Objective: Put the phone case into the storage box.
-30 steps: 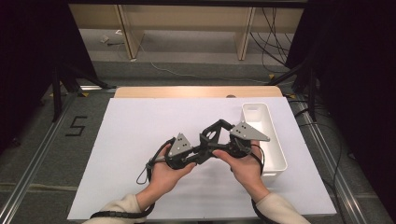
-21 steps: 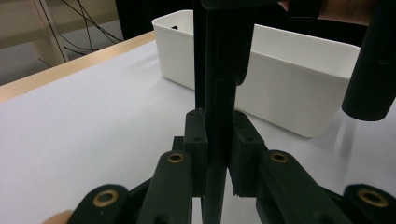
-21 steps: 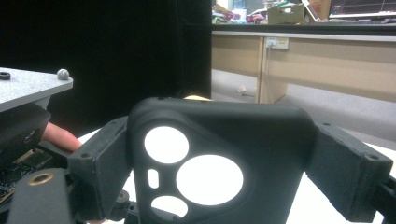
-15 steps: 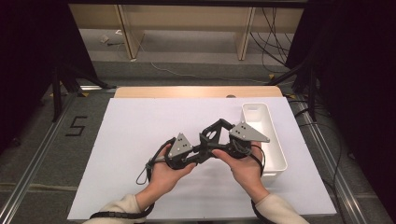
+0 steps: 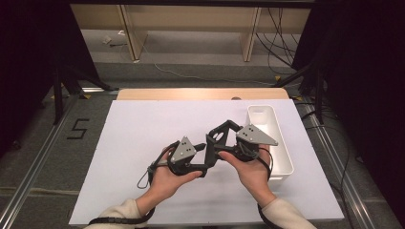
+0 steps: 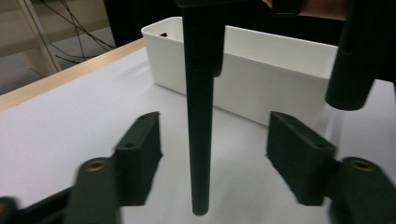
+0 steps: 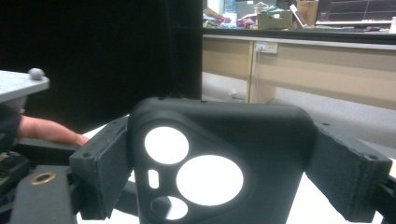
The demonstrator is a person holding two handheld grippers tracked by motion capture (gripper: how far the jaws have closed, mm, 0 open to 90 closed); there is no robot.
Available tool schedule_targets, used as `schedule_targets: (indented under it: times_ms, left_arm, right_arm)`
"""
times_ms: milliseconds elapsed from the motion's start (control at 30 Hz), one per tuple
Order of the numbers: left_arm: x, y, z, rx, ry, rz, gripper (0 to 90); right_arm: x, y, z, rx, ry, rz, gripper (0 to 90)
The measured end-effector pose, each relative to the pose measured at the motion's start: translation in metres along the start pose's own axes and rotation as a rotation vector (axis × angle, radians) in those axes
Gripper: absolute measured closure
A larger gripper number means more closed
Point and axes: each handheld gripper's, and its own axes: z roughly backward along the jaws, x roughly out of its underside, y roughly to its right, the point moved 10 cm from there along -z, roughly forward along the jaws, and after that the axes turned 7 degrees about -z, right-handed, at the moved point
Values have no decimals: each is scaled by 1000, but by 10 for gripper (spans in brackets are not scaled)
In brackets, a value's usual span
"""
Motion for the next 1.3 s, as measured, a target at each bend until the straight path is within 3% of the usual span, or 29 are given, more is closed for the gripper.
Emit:
schedule_targets:
  times_ms: [100,233,667,867,1033,1200,1300]
  left_arm:
    - [-2,1,5,8,8,5,191]
    - [0,0,11,23,-3,-23,44]
    - [2,-17,37,-10,22,-17,0]
    - [11,-23,46,-21,0,-10,0]
    - [24,-24,50,-6,-57,-16,16]
    - [43,-23,53,24,-188,-49,48]
    - [53,-23,55,35,-243,-61,60]
  right_arm:
    - [-1,2,1,4,2,-2,152]
    - [-3,3,2,7,6,-4,151]
    - [-2,7,2,15,3,-8,151]
    - [-5,8,4,16,7,-10,151]
    - [-4,9,3,18,3,-8,151]
    - [-3,10,3,17,0,-10,150]
    - [-4,9,4,17,0,-10,150]
